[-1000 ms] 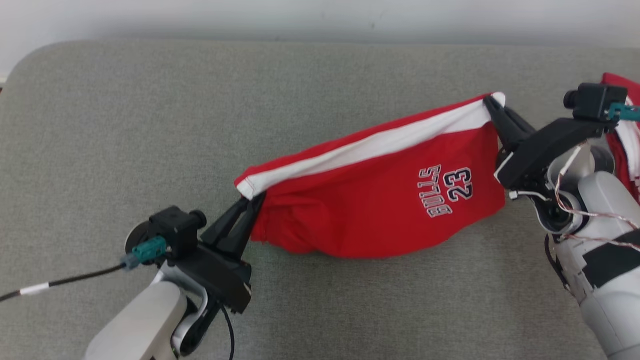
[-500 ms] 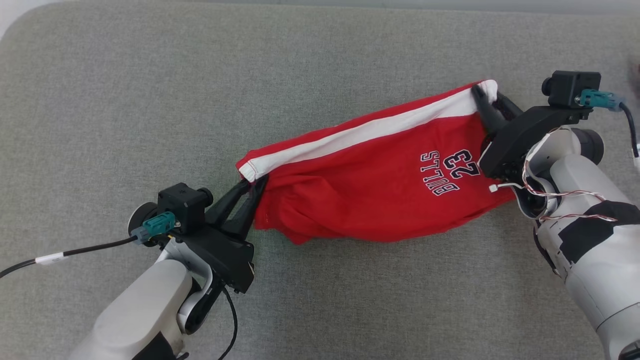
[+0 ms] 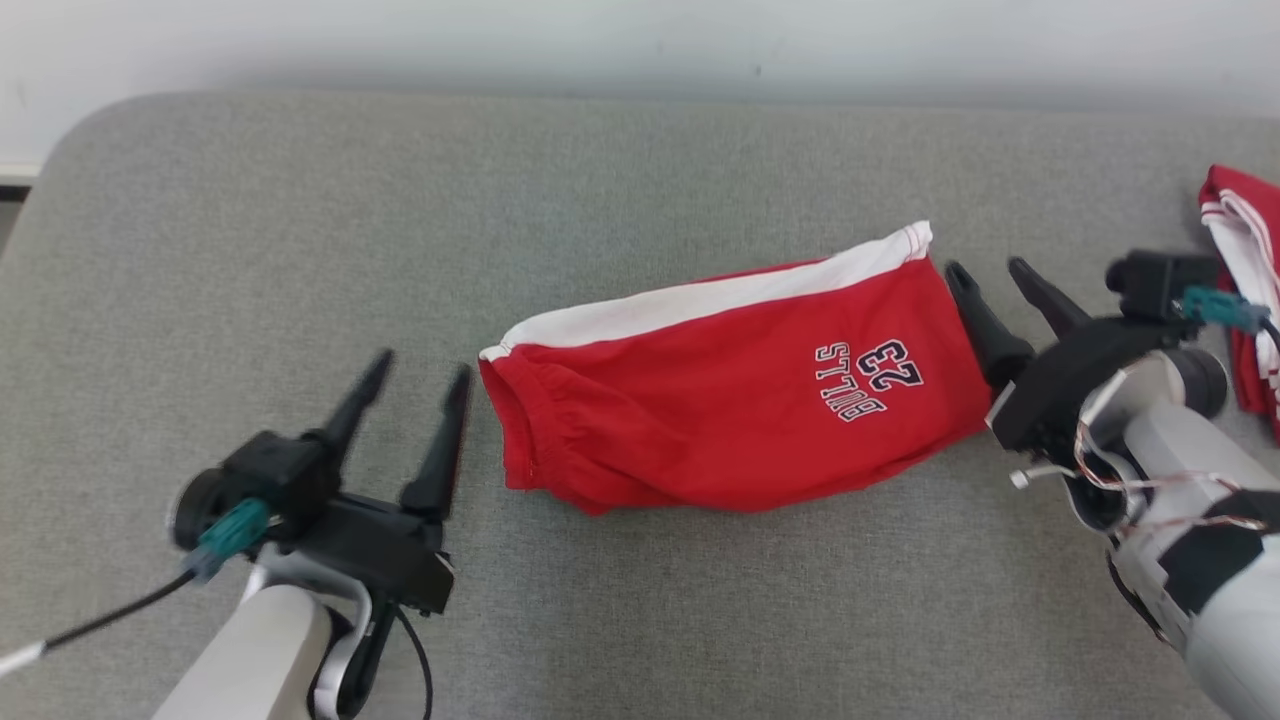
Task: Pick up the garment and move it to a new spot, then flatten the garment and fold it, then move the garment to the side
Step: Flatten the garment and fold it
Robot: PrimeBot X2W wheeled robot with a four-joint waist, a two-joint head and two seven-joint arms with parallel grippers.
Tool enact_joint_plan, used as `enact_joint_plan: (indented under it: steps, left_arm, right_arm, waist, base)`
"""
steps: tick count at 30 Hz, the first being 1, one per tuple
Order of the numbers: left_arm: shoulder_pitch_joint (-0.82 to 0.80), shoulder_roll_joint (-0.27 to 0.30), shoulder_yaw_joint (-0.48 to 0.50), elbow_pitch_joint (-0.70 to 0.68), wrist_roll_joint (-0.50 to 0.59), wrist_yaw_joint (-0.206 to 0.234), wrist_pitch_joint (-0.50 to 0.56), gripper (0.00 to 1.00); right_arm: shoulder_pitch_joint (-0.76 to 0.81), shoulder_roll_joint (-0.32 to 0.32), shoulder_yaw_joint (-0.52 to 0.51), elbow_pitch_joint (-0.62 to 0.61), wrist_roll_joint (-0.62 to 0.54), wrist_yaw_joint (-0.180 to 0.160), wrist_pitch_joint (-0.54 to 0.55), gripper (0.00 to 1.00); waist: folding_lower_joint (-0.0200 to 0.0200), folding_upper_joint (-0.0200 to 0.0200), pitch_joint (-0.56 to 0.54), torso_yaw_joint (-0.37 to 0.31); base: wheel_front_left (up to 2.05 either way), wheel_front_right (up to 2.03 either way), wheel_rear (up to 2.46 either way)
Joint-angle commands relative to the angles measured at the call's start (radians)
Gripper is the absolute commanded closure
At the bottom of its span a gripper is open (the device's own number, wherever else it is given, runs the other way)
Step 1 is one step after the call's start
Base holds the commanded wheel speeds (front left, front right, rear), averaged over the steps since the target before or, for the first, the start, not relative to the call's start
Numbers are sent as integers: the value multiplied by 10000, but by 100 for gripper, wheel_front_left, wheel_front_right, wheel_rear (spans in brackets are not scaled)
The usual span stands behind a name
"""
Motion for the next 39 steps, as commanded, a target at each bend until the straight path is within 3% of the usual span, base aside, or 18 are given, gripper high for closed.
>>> enact_joint_plan:
  steps: [1,5,11,17,26,27,28,39]
  left_arm:
    - [306,-70,290,-340,284,183,-28,0]
    - [1428,-334,1519,-1791,1326,813,-29,0]
    - [2837,-729,3029,-2885,2541,1158,-28,0]
    - [3865,-1315,3918,-3200,3107,1020,-28,0]
    - [4285,-2016,4502,-3066,3873,652,-29,0]
    - [4283,-2080,4549,-3033,3934,616,-29,0]
    - [4290,-2122,4613,-2995,3984,559,-28,0]
    - [4758,-2399,5182,-2751,4294,115,-29,0]
  right_arm:
    - [228,-60,73,-33,101,-28,-63,0]
    - [601,-288,262,59,325,-28,-131,0]
    - [833,-201,525,684,315,-28,-37,0]
    - [607,-28,610,1749,92,-28,-140,0]
    - [537,432,888,2892,29,-28,296,0]
    - [555,482,934,2909,73,-28,347,64]
    - [547,520,936,2863,145,-27,282,100]
    - [1106,234,953,1735,989,-29,-296,100]
  waist:
    - [1,0,-223,54]
    - [1,0,-372,207]
    - [1,0,-427,416]
    - [1,0,-370,622]
    - [1,0,-310,873]
    - [1,0,-337,879]
    - [1,0,-377,869]
    - [1,0,-1285,221]
  base:
    - [0,0,0]
    - [0,0,0]
    - [0,0,0]
    - [0,0,0]
    - [0,0,0]
    - [0,0,0]
    - [0,0,0]
    - [0,0,0]
